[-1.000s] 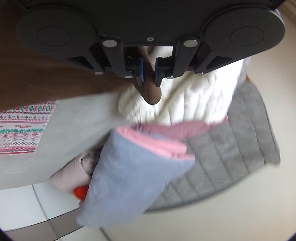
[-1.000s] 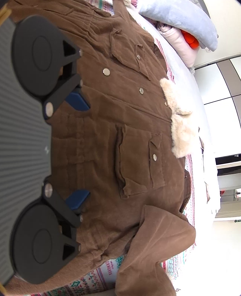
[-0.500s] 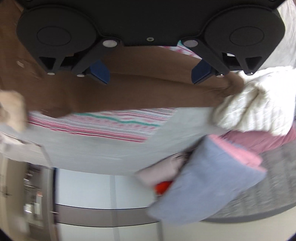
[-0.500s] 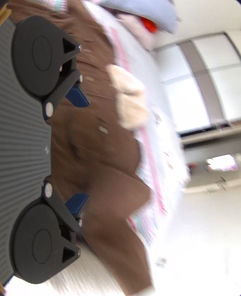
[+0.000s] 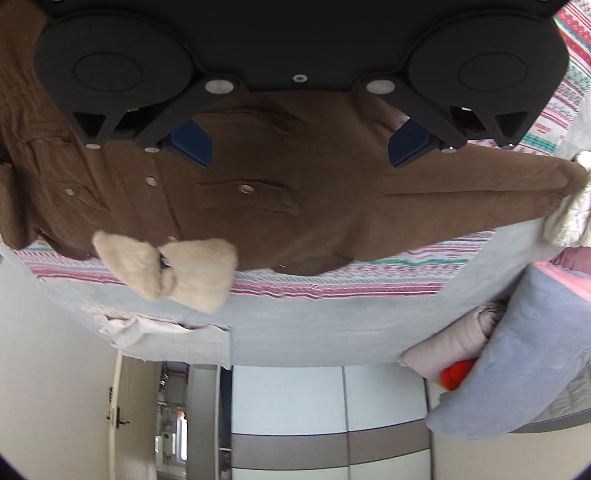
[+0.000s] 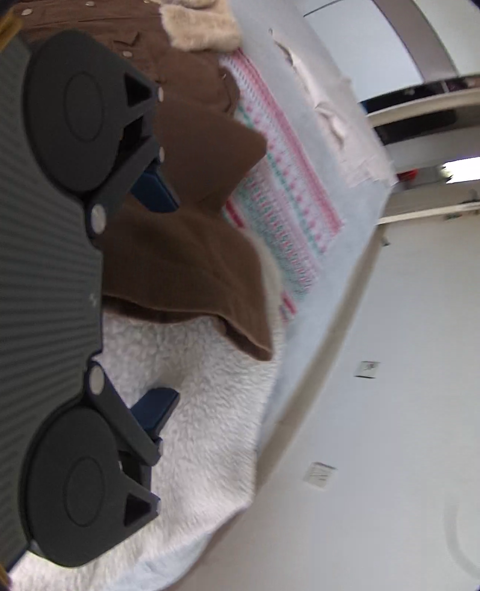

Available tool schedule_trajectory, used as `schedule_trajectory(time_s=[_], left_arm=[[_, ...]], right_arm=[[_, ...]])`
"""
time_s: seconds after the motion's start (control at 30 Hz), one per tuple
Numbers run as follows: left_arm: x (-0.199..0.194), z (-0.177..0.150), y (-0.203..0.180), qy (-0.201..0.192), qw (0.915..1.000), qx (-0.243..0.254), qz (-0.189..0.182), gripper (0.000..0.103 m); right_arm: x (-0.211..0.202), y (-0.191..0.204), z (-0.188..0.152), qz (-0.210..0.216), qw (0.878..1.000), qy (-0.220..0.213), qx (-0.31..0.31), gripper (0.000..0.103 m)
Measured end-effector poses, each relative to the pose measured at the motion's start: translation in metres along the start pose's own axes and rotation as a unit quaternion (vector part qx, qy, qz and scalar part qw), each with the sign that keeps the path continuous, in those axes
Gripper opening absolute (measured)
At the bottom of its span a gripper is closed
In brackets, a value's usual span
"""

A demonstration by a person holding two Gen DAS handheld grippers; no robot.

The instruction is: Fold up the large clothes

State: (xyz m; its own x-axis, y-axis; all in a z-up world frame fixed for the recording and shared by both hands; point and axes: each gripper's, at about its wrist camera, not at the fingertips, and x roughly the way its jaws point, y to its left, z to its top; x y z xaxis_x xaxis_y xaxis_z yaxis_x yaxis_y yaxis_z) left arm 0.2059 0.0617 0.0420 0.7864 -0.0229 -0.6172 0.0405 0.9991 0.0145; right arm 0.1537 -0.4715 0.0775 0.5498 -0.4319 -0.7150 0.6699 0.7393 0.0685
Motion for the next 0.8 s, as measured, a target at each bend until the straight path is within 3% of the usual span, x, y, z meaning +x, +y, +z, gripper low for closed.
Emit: schedule_trajectory(time_s=[0.03,0.07,0.1,0.13,0.2,0.4,0.47,0.53,0.6,0.73,0.8], left_arm=[[0.002,-0.001,-0.011,0.002,1.0,0.003,-0.007,0.102],[0.004,0.0,-0.022,0.003,0.9999,0.005,-0.015,0.102],[0.007,0.001,-0.034,0.004,0.9997,0.006,-0.023,0.102],[0.01,0.001,-0.045,0.003,0.9995,0.007,-0.031,0.102],[0.017,0.002,-0.069,-0.004,0.9987,0.013,-0.048,0.102],[0.047,0.013,-0.153,-0.032,0.9945,0.026,-0.096,0.098],[0.06,0.018,-0.183,-0.034,0.9911,0.019,-0.127,0.081],[0.076,0.021,-0.215,-0.026,0.9862,0.002,-0.163,0.056],[0.095,0.023,-0.251,-0.012,0.9779,-0.014,-0.208,0.039],[0.124,0.018,-0.32,0.003,0.9575,-0.039,-0.286,0.02],[0.139,0.011,-0.353,0.027,0.9411,-0.051,-0.333,0.014]], right_arm=[[0.0,0.001,0.004,0.011,1.0,-0.011,0.007,0.088],[-0.004,0.005,0.012,0.028,0.999,-0.028,0.001,0.054],[-0.007,0.008,0.019,0.041,0.998,-0.04,-0.008,0.035],[-0.011,0.01,0.029,0.053,0.998,-0.043,-0.012,0.008],[-0.023,0.007,0.05,0.084,0.995,-0.053,-0.002,0.007],[-0.076,-0.019,0.11,0.077,0.981,-0.173,-0.03,0.007],[-0.084,-0.031,0.129,0.073,0.976,-0.2,-0.04,0.007],[-0.081,-0.042,0.145,0.084,0.976,-0.198,-0.037,0.007],[-0.073,-0.048,0.152,0.083,0.975,-0.202,-0.039,0.007],[-0.056,-0.059,0.155,0.093,0.975,-0.198,-0.044,0.007],[-0.048,-0.063,0.156,0.093,0.974,-0.201,-0.054,0.007]])
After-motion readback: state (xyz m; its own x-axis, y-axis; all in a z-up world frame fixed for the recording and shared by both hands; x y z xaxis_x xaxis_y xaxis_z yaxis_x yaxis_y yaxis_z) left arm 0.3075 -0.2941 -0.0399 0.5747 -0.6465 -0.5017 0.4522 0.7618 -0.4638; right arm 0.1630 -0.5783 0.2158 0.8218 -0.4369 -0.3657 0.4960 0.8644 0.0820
